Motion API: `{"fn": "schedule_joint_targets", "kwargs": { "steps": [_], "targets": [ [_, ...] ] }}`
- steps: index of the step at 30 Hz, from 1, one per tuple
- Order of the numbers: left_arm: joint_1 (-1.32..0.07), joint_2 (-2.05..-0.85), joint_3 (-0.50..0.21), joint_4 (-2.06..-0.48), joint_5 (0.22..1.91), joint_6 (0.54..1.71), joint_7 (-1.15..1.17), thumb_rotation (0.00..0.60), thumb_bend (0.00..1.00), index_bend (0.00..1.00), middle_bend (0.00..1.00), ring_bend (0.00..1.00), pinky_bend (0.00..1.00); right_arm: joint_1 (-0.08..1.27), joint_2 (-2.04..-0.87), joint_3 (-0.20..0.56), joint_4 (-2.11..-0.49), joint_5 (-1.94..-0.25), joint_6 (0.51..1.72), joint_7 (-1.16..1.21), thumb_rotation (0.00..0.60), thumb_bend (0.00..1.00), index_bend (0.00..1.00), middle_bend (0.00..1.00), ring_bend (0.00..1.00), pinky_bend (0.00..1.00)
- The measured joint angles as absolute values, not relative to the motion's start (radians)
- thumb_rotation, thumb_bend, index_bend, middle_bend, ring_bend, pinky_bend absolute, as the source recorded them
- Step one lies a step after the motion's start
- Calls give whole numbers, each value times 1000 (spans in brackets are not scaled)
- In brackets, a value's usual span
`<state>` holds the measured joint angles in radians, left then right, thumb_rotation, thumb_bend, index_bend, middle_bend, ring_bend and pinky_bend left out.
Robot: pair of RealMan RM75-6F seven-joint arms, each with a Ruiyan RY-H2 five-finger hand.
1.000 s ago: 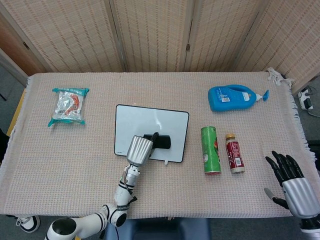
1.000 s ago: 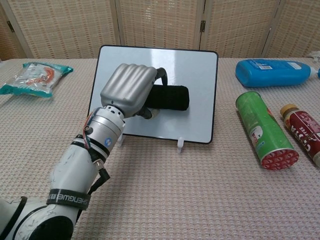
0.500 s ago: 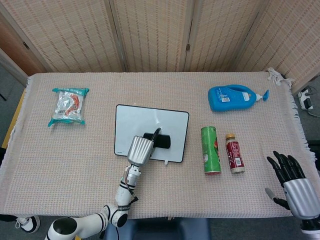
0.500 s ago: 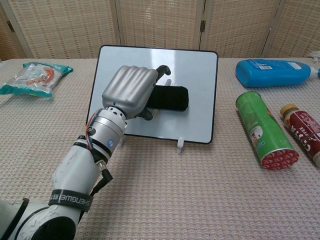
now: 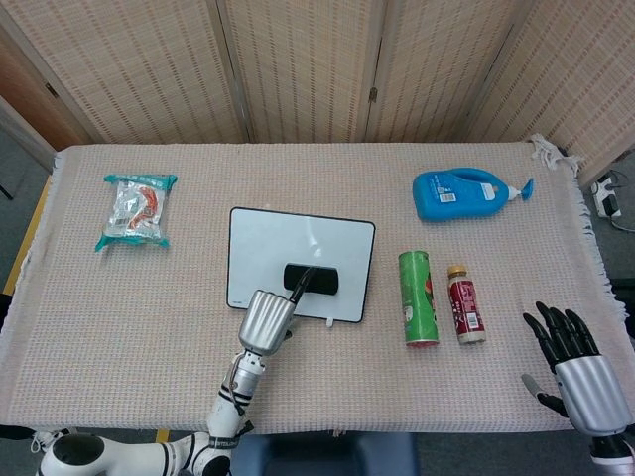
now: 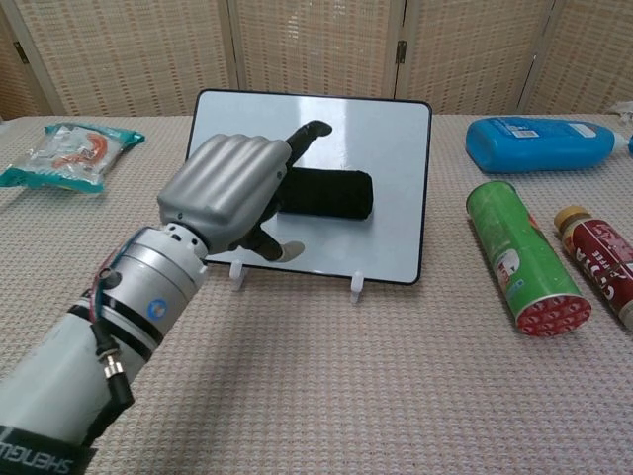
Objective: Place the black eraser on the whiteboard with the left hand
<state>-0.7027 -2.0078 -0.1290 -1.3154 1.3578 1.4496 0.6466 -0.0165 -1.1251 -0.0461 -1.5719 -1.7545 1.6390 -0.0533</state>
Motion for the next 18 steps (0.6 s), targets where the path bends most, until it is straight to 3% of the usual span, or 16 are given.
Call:
{"fn": "schedule_joint_targets", "kwargs": {
  "steps": [5,8,13,16,18],
  "targets": [
    [-633,-1789,-77,-1562,1333,1433,692,600,205,90,1000,863,994,-13,-1128,-45,-1572,-1751,1629,-61,600,269,0,0,24,48],
    [-588,-1651,-34,-1653,1316,1421,697,600,196,37,912,664,834,-11,-1129,-44,-1574,-1750,1624,-66,600,269,0,0,24,48],
    [-484,-1435,75,-1758,1308,1434,688,600,194,0,383,238,310,-3,-1134,-43,-1575,-1748,1607,-79,600,268,0,0,23,48],
    [-396,-1344,138,-1799,1311,1478,661,600,194,0,190,74,126,4,-1137,-42,-1576,-1747,1591,-90,600,268,0,0,25,48],
    [-344,-1320,163,-1804,1323,1517,623,600,184,0,134,30,71,10,-1139,-42,-1576,-1746,1580,-96,600,268,0,0,25,48]
  ]
}}
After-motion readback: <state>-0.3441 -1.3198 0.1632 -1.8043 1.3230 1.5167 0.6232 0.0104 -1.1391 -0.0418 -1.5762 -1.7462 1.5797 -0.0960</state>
